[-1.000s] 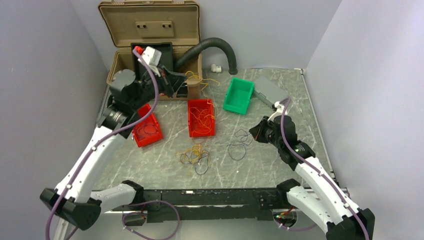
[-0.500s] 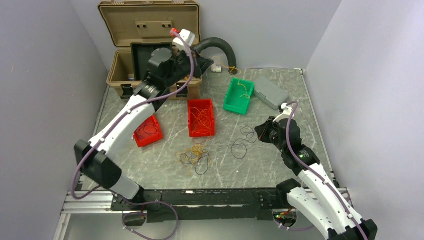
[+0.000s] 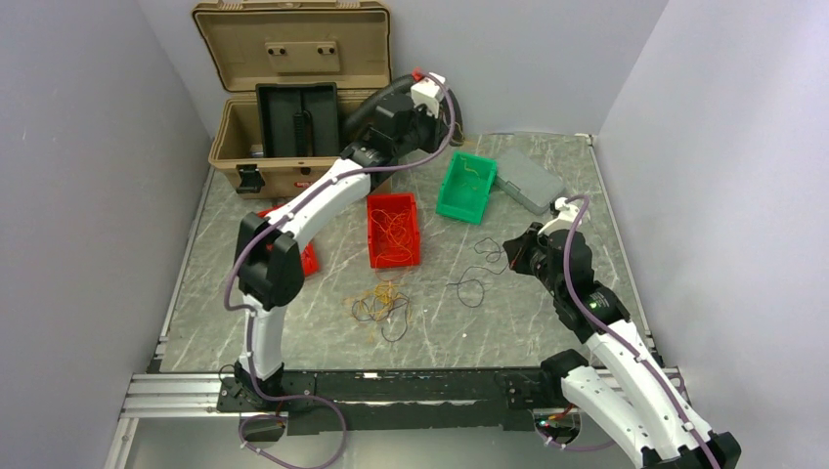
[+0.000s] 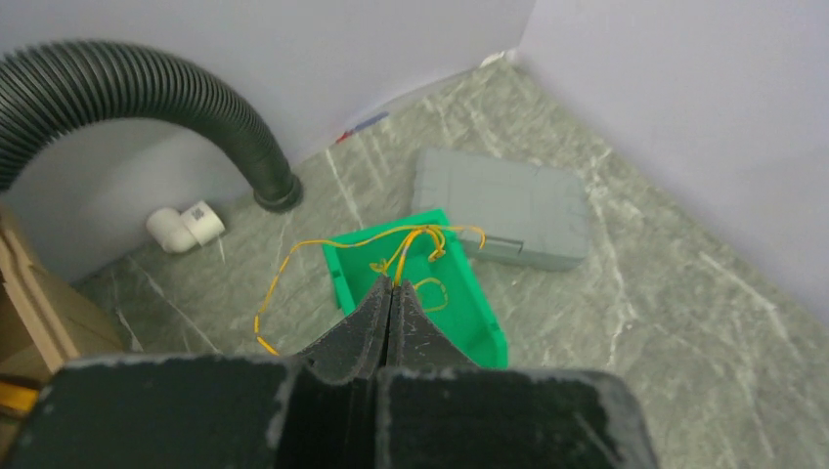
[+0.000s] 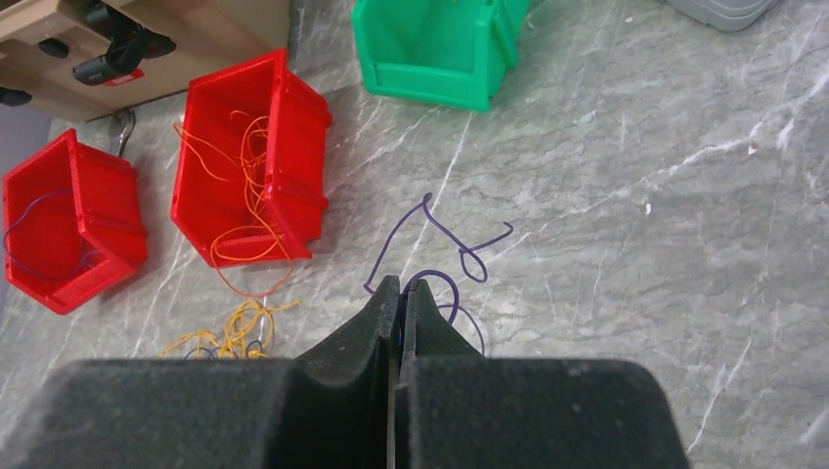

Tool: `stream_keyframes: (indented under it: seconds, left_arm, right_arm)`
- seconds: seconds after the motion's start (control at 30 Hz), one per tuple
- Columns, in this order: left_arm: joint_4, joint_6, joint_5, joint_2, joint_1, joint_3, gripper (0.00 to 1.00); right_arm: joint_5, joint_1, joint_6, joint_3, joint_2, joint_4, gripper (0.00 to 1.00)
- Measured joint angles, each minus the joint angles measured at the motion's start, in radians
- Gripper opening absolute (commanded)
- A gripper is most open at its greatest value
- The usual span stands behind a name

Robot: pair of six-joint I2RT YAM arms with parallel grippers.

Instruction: Untangle the cables

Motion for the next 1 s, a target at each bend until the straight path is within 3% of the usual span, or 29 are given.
stream_keyframes:
  seconds: [0.27, 0.43, 0.6, 1.0]
  left_arm:
    - [-0.048, 0.011, -0.024, 0.151, -0.022, 0.037, 0.0]
    - [-0.107, -0.018, -0.024, 0.262, -0.048, 0.137, 0.0]
    - [-0.19, -0.106, -0.012, 0.404, -0.061, 0.307, 0.0]
    - [-0.277, -0.334, -0.006, 0.473, -0.056, 0.315, 0.0]
  right_arm:
    - [0.044, 0.0, -0.006, 0.003, 0.001, -0.009, 0.0]
    - [0.068, 0.0, -0.006, 0.006, -0.004, -0.023, 0.0]
    - [0.076, 0.0, -0.004, 0.006, -0.011, -0.039, 0.0]
    - [0.085, 0.0, 0.007, 0.007, -0.041, -0.059, 0.0]
